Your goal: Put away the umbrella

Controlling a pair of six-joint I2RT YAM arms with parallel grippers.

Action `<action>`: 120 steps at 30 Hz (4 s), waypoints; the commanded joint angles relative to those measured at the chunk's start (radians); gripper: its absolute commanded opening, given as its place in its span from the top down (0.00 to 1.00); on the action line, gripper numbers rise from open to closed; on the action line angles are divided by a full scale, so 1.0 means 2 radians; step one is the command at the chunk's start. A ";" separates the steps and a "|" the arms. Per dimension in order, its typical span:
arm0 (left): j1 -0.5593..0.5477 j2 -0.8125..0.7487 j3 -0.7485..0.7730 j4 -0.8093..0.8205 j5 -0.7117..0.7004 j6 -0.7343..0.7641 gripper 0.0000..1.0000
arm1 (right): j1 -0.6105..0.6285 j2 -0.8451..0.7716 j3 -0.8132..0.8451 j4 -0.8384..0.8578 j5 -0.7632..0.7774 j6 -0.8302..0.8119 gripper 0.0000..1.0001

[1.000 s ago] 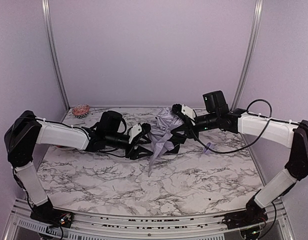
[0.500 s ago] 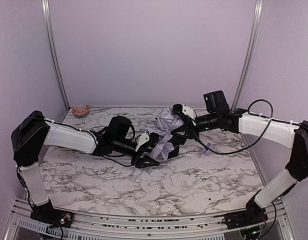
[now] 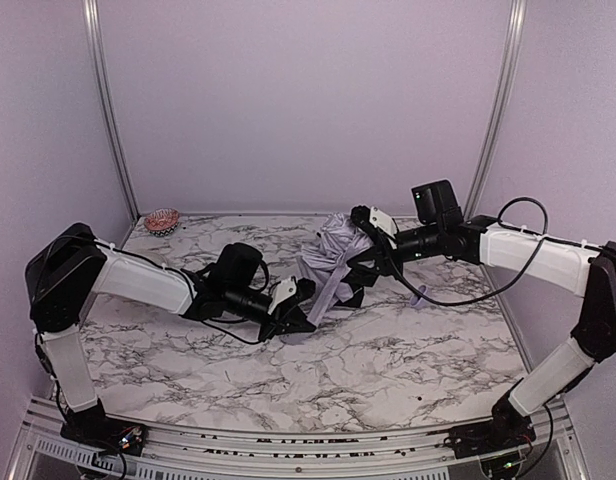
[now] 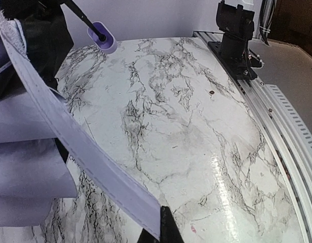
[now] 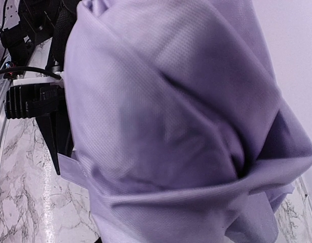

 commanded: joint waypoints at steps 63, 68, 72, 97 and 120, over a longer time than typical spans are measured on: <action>0.020 0.110 0.137 -0.115 -0.199 0.298 1.00 | 0.208 0.090 0.001 -0.146 0.068 -0.134 0.42; 0.020 0.112 0.138 -0.120 -0.204 0.301 1.00 | 0.206 0.033 -0.012 -0.164 0.015 -0.165 0.41; 0.020 0.111 0.139 -0.120 -0.205 0.300 1.00 | 0.170 -0.001 -0.027 -0.111 -0.016 -0.119 0.38; 0.020 0.087 0.122 -0.090 -0.205 0.289 1.00 | 0.039 0.143 -0.058 0.094 -0.192 0.023 0.41; 0.054 0.115 0.165 -0.079 -0.217 0.287 1.00 | 0.049 0.182 -0.106 0.050 -0.180 -0.005 1.00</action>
